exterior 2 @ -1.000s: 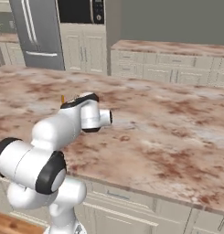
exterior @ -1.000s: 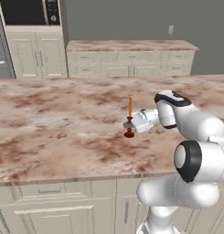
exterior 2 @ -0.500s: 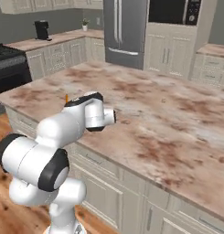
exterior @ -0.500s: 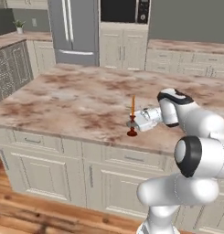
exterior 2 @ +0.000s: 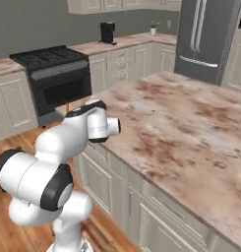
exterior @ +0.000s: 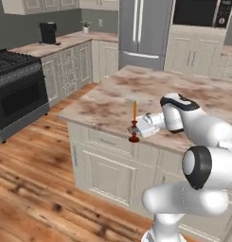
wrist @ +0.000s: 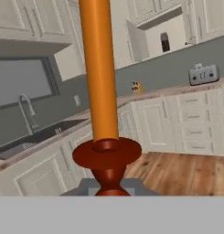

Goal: Pick the candle and jar from the dining table and place them in the open cabinet. Close the cabinet after placing the objects.

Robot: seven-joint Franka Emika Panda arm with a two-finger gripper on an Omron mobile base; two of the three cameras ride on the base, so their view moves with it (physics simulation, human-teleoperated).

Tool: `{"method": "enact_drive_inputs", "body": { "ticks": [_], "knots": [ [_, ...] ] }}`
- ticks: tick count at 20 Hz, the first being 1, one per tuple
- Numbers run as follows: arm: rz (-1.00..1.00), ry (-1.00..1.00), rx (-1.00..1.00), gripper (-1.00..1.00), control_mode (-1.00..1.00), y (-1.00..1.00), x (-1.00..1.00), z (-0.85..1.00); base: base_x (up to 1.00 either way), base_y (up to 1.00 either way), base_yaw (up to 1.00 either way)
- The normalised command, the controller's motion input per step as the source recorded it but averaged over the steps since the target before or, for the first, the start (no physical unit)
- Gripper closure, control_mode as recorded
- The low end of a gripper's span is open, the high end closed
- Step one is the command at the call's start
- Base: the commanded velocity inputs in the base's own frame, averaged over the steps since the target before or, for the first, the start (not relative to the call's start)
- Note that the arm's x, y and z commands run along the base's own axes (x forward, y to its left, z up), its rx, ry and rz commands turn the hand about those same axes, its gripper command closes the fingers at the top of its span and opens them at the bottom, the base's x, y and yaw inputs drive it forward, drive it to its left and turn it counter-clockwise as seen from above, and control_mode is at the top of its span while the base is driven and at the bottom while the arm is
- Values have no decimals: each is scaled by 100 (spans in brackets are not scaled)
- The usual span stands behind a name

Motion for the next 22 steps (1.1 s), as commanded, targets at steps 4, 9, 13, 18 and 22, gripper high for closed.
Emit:
{"method": "enact_drive_inputs", "body": {
  "ticks": [4, 9, 13, 18, 22],
  "knots": [
    [0, 0, 0, 100, 100, 0, 0, 0, 57, 100, 33],
    [0, 0, 0, 100, 100, 0, 0, 0, 60, 100, 33],
    [0, 0, 0, 100, 100, 0, 0, 0, 57, 100, 34],
    [0, 0, 0, 100, 100, 0, 0, 0, 58, 100, 37],
    [0, 0, 0, 100, 100, 0, 0, 0, 61, 100, 38]
  ]
}}
